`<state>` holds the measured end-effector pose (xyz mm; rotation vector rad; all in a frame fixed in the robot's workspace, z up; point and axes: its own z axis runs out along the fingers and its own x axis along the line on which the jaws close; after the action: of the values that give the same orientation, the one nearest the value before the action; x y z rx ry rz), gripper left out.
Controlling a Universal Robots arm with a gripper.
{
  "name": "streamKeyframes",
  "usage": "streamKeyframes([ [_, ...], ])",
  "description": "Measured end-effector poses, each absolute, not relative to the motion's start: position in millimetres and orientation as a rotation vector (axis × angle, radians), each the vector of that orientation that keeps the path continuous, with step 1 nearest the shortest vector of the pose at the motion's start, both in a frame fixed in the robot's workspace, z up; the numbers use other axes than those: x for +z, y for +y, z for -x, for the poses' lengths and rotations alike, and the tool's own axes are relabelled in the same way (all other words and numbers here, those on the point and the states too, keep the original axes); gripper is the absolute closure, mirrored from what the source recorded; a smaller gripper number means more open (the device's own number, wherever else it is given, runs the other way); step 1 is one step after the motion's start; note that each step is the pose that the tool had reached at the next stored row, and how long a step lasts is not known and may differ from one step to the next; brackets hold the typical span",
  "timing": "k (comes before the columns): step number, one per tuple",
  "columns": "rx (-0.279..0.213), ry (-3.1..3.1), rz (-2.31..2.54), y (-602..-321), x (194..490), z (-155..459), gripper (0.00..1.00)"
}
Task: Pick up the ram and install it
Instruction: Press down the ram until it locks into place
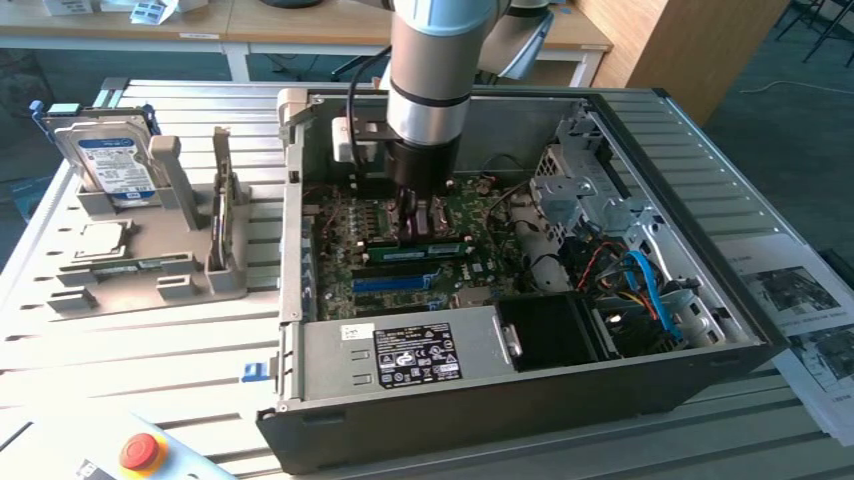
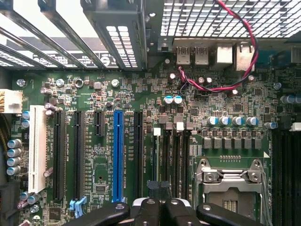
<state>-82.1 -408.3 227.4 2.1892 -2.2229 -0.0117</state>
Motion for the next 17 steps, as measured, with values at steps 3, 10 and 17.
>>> streamKeyframes([
  [3, -0.012, -2.223, -2.189, -408.3, 231.7, 82.1, 0.9],
  [10, -0.012, -2.223, -2.189, -408.3, 245.5, 82.1, 0.9],
  [17, -0.012, -2.223, -2.189, -408.3, 260.4, 82.0, 0.9],
])
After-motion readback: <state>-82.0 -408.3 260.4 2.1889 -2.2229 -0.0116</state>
